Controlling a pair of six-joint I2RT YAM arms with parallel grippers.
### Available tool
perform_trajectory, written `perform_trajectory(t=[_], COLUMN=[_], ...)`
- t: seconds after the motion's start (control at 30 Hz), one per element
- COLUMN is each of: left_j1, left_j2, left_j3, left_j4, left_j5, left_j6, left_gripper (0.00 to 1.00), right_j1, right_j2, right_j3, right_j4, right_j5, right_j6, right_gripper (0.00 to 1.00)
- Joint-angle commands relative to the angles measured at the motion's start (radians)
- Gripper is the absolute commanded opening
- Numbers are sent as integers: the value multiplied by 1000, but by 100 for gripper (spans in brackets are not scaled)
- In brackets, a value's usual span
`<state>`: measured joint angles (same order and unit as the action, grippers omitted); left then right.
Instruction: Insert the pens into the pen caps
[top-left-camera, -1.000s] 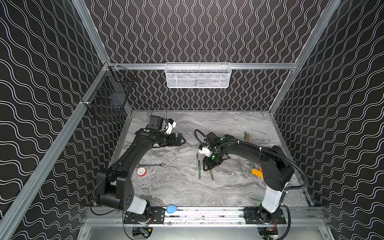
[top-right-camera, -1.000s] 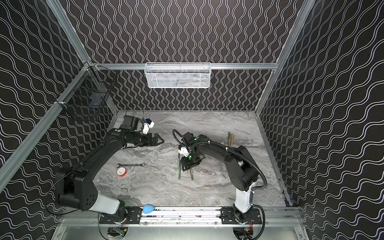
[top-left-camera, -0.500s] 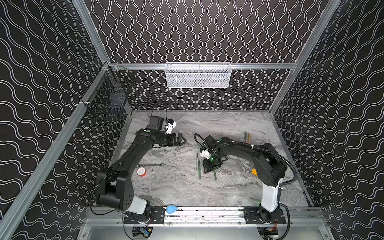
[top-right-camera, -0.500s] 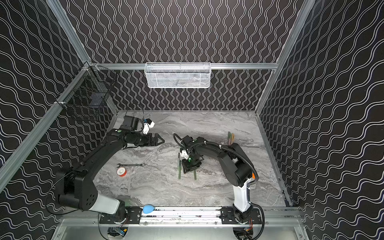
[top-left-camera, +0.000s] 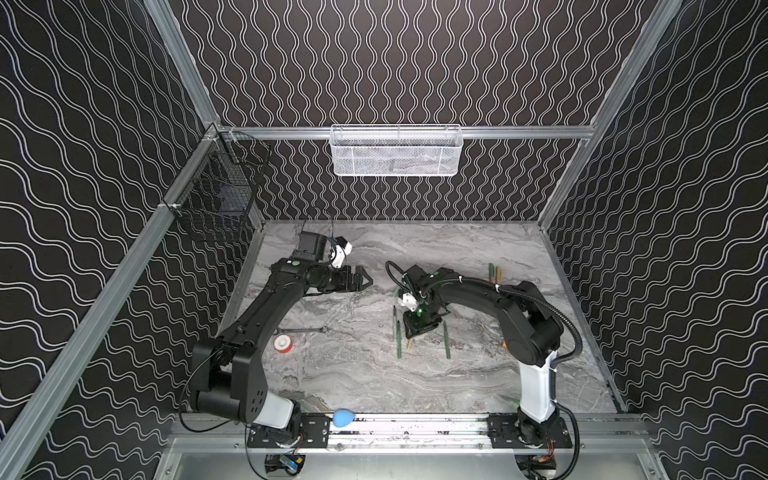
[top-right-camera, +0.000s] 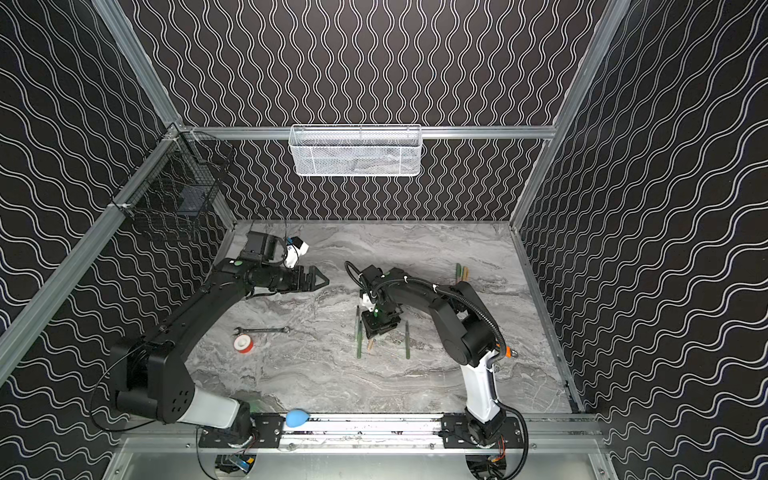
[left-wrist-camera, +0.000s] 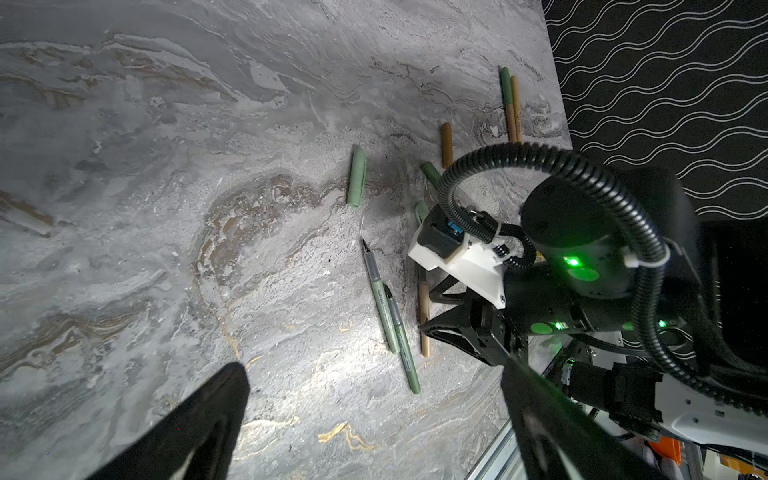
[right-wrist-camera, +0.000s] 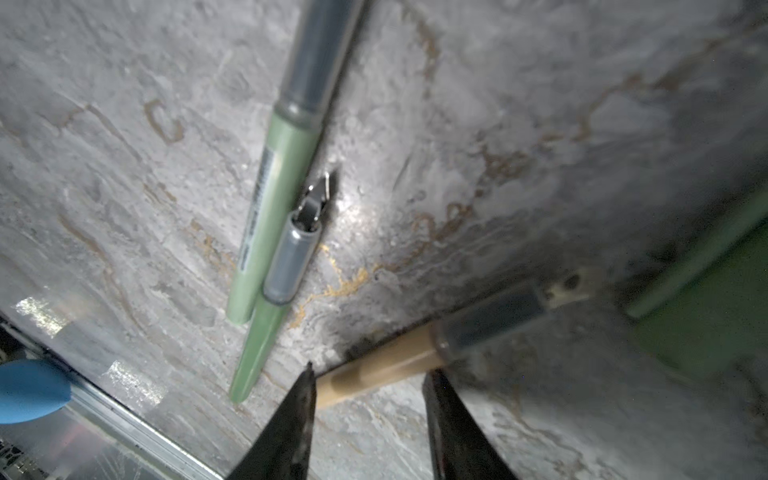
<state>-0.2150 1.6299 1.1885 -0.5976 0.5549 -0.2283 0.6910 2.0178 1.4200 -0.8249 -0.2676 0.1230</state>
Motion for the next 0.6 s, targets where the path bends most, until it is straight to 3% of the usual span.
perform_trajectory(t=[0.0,0.23,0.57], left_j1=[0,0,0], left_j2=[10,32,44], left_j3=[16,43,85], left_j4=[12,16,-12], left_j5=[7,23,19], left_j6=[26,29,42], left_gripper=[99,99,99], right_j1=[-25,-143,-220], right_j2=[-37,-93,11], right_j3=[25,58,165], right_j4=[-21,-38,-75], right_j5=[-19,-51,-42], right_j6=[17,21,-7], right_gripper=[51,55,51])
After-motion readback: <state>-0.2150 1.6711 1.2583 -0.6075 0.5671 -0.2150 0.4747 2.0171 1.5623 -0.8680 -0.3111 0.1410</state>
